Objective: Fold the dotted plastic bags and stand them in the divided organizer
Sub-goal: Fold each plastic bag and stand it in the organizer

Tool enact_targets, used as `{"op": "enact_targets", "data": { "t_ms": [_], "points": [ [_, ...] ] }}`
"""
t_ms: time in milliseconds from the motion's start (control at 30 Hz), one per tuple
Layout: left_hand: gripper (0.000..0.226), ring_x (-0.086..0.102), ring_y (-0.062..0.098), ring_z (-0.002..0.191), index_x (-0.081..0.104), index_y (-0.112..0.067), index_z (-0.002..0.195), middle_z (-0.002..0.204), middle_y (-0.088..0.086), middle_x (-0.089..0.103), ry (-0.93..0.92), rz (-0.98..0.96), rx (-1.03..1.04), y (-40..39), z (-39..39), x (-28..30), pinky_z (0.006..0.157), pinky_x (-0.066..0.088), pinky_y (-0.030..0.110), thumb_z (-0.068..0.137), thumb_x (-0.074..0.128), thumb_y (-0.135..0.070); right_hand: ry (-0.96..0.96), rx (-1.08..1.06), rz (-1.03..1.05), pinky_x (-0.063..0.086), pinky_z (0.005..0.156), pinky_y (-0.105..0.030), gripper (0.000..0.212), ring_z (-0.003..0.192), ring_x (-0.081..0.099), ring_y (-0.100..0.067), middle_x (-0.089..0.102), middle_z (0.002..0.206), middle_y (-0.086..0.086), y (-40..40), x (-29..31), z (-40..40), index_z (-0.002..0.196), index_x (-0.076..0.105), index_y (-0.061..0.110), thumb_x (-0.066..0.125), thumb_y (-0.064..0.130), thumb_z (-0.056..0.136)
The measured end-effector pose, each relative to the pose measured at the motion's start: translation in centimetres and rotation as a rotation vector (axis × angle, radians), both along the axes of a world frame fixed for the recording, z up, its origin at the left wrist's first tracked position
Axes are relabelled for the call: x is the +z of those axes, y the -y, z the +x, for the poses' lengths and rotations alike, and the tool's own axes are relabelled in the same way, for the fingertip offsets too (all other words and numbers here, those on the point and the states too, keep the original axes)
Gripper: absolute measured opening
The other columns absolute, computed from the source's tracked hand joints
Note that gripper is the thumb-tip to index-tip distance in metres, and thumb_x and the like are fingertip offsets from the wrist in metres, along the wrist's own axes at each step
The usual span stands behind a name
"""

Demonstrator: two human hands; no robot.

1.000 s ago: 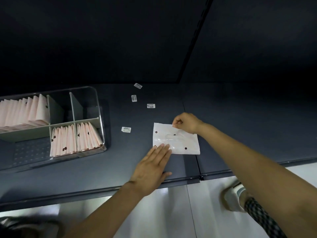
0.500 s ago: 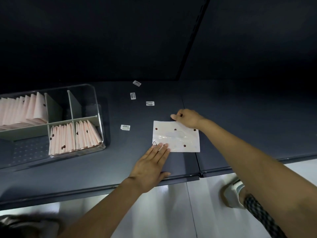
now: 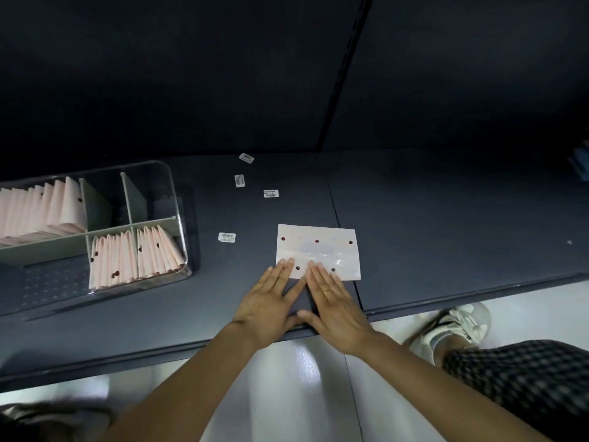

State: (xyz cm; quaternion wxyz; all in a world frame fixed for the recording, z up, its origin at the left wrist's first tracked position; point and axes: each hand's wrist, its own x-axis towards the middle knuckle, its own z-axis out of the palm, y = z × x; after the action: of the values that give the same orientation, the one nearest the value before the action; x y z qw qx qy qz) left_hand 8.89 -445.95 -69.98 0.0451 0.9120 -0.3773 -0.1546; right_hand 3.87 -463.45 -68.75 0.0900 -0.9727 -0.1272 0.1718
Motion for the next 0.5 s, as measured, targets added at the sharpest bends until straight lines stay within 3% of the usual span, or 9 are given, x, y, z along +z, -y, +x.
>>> {"op": "enact_targets", "data": {
  "t_ms": [133,200,233,300,333,400,500],
  "points": [
    [0.07,-0.027,0.02,0.14,-0.011,-0.034,0.148,0.155,0.01,-0.023,0.006,0.016,0.001,-0.4,0.6,0.4,0.113,-0.018,0.032,0.093,0.021,-0.063,0.004,-0.021,-0.11,-0.018,0.115,-0.027,0.082,0.14,-0.027,-0.01,-0.027,0.152,0.001,3.1,0.1,-1.5,0.143,-0.021,0.014,-0.002,0.068,0.085],
    [0.067,-0.018,0.02,0.144,-0.008,-0.038,0.148,0.157,0.01,-0.018,0.03,0.016,-0.001,-0.6,1.0,0.6,0.114,-0.016,0.033,0.093,0.021,-0.064,0.058,-0.039,-0.151,-0.012,0.116,-0.028,0.082,0.144,-0.011,-0.013,-0.011,0.155,0.0,4.4,1.0,-1.8,0.148,-0.005,0.01,-0.001,0.065,0.088],
    [0.065,-0.015,0.02,0.145,-0.004,-0.04,0.148,0.158,0.009,-0.015,0.038,0.01,0.003,-0.7,1.1,0.8,0.114,-0.015,0.034,0.093,0.021,-0.064,0.125,-0.054,-0.164,0.0,0.118,-0.027,0.08,0.145,0.01,-0.015,0.01,0.156,-0.003,4.7,1.5,-1.8,0.148,0.016,0.007,0.003,0.062,0.091],
    [0.062,-0.005,0.018,0.146,0.006,-0.043,0.148,0.159,0.007,-0.006,0.039,-0.02,0.014,-0.7,1.6,1.1,0.115,-0.011,0.033,0.092,0.025,-0.064,0.275,-0.087,-0.141,0.034,0.11,-0.033,0.063,0.122,0.054,-0.016,0.055,0.134,-0.006,4.7,2.4,-1.3,0.124,0.061,0.006,0.027,0.052,0.096],
    [0.061,0.002,0.018,0.146,0.013,-0.044,0.147,0.159,0.005,0.0,0.035,-0.042,0.023,-0.7,1.8,1.3,0.116,-0.006,0.032,0.092,0.029,-0.064,0.354,-0.084,-0.115,0.044,0.101,-0.038,0.046,0.108,0.064,-0.015,0.066,0.12,-0.004,4.8,2.5,-0.8,0.108,0.071,0.008,0.048,0.046,0.092],
    [0.056,0.015,0.018,0.142,0.027,-0.045,0.143,0.156,0.003,0.013,0.024,-0.082,0.043,-0.5,2.4,1.8,0.116,0.007,0.032,0.09,0.035,-0.063,0.42,-0.076,-0.102,0.052,0.09,-0.037,0.028,0.088,0.07,-0.014,0.073,0.099,0.0,4.9,2.8,0.6,0.086,0.076,0.014,0.082,0.034,0.068],
    [0.047,0.026,0.017,0.134,0.041,-0.044,0.135,0.148,-0.003,0.027,0.029,-0.107,0.077,0.1,3.1,2.3,0.107,0.021,0.029,0.091,0.039,-0.06,0.37,-0.002,-0.155,0.055,0.082,-0.028,0.032,0.072,0.069,-0.015,0.073,0.082,0.003,5.3,2.8,2.0,0.067,0.073,0.018,0.092,0.017,0.041]
  ]
}}
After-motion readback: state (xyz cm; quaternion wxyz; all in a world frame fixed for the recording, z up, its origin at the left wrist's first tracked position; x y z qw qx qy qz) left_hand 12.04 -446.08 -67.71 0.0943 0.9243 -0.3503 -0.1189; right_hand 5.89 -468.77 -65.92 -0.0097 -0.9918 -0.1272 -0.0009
